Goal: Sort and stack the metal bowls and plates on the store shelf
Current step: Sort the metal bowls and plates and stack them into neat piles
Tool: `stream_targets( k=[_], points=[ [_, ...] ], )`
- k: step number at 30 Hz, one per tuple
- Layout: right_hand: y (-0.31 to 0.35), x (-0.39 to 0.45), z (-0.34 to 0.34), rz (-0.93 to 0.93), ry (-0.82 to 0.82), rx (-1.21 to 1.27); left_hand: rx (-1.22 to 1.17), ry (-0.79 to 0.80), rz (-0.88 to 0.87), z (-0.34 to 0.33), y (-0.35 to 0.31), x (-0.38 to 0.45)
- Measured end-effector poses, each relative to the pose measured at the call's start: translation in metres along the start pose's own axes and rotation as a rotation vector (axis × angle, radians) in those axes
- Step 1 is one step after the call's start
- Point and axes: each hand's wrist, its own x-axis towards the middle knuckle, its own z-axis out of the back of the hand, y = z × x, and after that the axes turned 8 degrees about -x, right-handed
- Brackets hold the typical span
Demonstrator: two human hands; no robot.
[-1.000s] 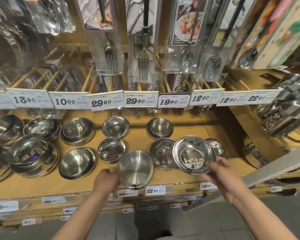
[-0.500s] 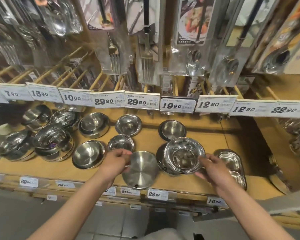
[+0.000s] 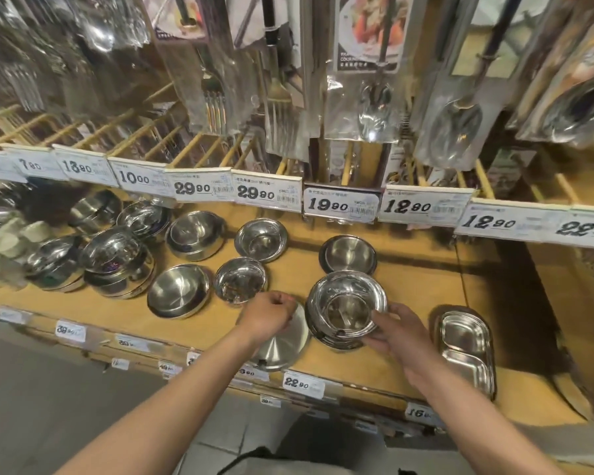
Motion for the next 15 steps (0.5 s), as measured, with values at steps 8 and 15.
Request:
stream_targets(
  k=[8, 15],
  points=[
    [-0.013, 0.008, -0.011, -0.007, -0.095, -0.098, -0.022, 0.093, -0.073, -0.016, -0.003, 0.018],
    [-0.018, 0.009, -0.017, -0.031, -0.273, -0.260, 0.228, 0.142, -0.228, -0.015, -0.014, 0.050]
  ],
)
